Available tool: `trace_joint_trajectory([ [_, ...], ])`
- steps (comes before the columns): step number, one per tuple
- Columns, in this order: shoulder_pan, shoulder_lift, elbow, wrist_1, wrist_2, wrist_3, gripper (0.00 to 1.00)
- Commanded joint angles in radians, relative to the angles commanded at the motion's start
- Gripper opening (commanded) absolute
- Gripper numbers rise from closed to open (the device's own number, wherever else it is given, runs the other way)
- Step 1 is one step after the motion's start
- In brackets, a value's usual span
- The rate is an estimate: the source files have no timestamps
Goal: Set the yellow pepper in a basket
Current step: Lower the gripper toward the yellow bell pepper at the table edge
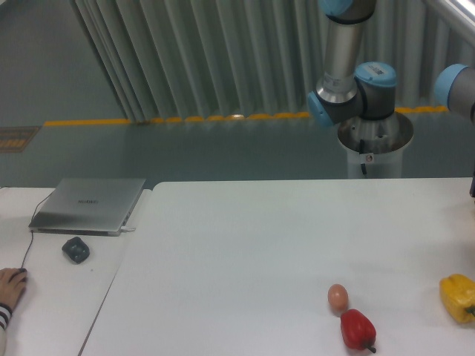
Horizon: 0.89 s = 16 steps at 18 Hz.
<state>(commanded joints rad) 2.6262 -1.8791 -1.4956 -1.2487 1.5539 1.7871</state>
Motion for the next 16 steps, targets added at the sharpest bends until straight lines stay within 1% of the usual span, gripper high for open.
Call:
trace_joint_trajectory([
  [3,-0.003,0.000,-0.002,0.000,-0.002,-0.037,1.00],
  [7,-0.029,-0.008,-0.003,0.000,0.000,-0.145,1.00],
  [10,-0.032,-0.009,-0.023,0.011,-0.002,-0.251,1.00],
  [13,-0.031,-0.005,-0.032,0.011,-0.005,-0.288,1.00],
  [16,-0.031,-0.002,-0.040,0.011,-0.018,-0.405,1.00],
])
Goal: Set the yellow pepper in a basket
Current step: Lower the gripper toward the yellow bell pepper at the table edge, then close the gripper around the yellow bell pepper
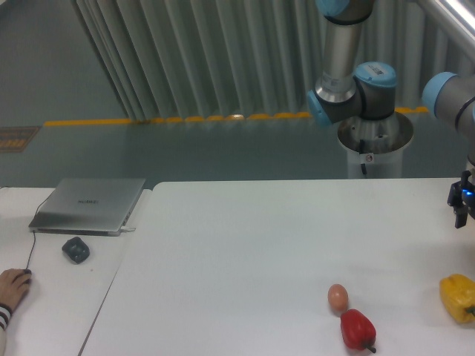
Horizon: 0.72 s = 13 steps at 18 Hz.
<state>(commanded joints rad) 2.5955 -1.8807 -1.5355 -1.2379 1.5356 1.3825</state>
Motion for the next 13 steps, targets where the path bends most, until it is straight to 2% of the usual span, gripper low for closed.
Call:
trace_joint_trajectory([
  [4,0.003,-0.005,-0.002,0.002,-0.035,-0.276,1.00],
  [8,0.005,-0.009,-0.002,0.002,-0.072,-0.324,1.00],
  [9,0.005,-0.012,-0.002,0.014,-0.078,-0.373,1.00],
  [11,0.002,-0.040,-0.002,0.064,-0.081,-0.555,1.00],
  [13,-0.014,-0.060,-0.002,0.093,-0.080,-0.632,1.00],
])
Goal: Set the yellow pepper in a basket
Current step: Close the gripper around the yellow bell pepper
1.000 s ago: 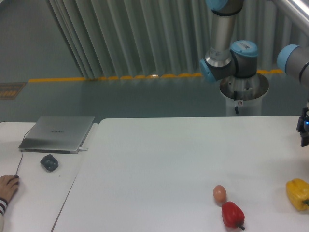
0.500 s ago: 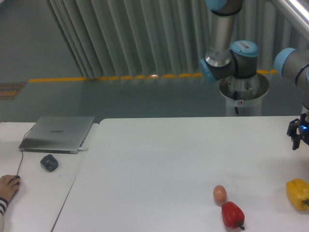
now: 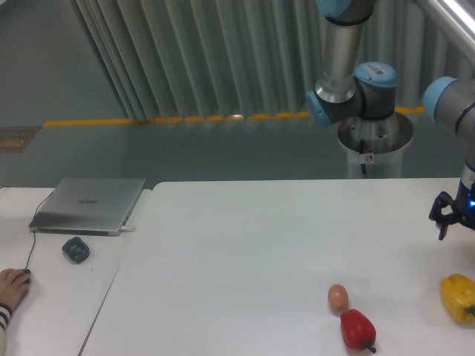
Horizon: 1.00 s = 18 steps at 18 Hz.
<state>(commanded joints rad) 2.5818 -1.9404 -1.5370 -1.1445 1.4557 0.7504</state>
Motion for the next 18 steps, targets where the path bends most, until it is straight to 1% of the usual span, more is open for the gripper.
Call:
trace_joint_trajectory([
  [2,-0.008,-0.018,0.000,0.017,0.003,-0.052,1.00],
  [3,-0.008,-0.026,0.000,0.034,0.002,-0.098,1.00],
  [4,-0.008,-0.038,0.000,0.063,0.002,-0.147,1.00],
  [7,-0.018,-0.074,0.000,0.116,0.008,-0.279,1.00],
  [8,-0.018,-0.080,0.002,0.139,0.015,-0.319,1.00],
  [9,-0.020,-0.084,0.003,0.149,0.023,-0.338,1.00],
  [12,-0.038,-0.100,0.003,0.153,0.057,-0.345,1.00],
  [18,-0.058,-0.109,0.003,0.154,0.100,-0.348,1.00],
])
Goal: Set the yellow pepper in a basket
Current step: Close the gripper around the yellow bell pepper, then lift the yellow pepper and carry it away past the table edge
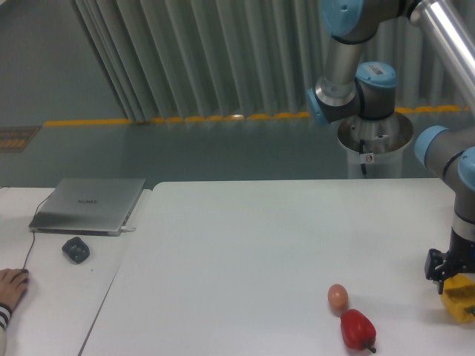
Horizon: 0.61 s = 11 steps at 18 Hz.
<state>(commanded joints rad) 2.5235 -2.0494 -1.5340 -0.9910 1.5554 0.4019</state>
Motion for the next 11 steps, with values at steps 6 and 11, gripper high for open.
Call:
trace_joint_trajectory([
  [6,-0.009,-0.011,0.002,0.000,0.014,0.003,0.97],
  [11,-0.011,-0.009,0.005,-0.003,0.026,0.009,0.63],
])
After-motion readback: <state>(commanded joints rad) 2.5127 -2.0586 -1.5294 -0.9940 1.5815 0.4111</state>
